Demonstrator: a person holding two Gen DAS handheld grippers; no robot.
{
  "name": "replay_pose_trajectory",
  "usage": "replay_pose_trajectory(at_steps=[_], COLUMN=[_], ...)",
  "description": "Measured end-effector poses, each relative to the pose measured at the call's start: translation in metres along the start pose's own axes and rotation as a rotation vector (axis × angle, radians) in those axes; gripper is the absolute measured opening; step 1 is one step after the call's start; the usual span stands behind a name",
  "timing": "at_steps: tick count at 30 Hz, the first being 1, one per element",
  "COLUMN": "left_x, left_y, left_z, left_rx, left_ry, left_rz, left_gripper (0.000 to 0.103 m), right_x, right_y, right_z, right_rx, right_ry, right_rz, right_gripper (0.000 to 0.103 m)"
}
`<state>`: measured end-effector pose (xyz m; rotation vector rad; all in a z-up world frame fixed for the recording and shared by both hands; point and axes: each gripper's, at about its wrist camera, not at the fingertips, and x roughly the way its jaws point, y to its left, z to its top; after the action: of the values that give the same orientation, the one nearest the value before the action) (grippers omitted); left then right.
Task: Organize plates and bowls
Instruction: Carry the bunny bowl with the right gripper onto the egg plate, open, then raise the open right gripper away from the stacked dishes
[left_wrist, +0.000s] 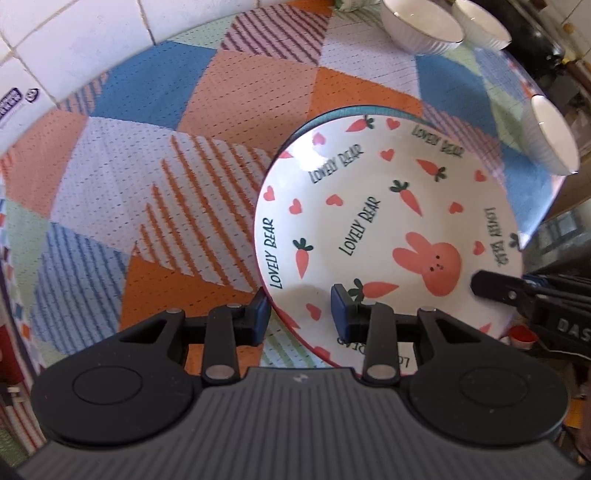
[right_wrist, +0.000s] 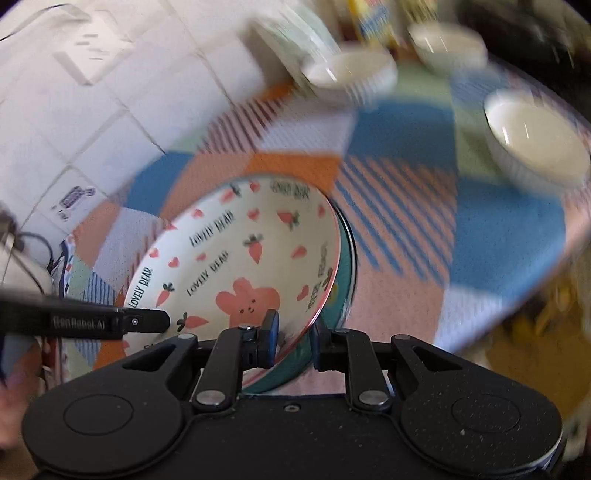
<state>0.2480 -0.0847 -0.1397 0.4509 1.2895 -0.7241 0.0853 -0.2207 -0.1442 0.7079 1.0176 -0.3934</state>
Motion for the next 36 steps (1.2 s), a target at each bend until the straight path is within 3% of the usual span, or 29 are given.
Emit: replay_pose_trajectory(at_steps=[6, 20, 28, 32, 36], left_x=[0.002, 0.005, -0.008, -0.023, -0.038], left_y=[-0.002, -0.014, -0.012, -0.011, -0.017], left_z=[0.003, -0.003, -0.007, -0.006, -0.006], left_rx=[-0.051, -0.167, -0.19, -0.168, -0.118], left_ry=[0.036, 0.022, 0.01, 0.005, -0.012], left_rz=[0.035, 0.089, 0.057, 0.043, 0.04], left_gripper=[0.034, 0.034, 0.034, 0.034, 0.034], right_x=[0.004, 0.015, 0.011, -0.003, -0.022], right_y=[0.026, 0.031, 0.024, 0.02, 0.007], right_z=[0.006, 0.012, 0.017, 0.02, 0.023], right_rx=[-0.163, -0.461, -0.476, -0.471, -0.377], right_ry=[0.072, 0.136, 0.125, 0.049, -0.02], right_rz=[-0.086, -0.156, -0.115, -0.113, -0.068], right_gripper=[0.03, 0.04, 0.04, 0.04, 0.041])
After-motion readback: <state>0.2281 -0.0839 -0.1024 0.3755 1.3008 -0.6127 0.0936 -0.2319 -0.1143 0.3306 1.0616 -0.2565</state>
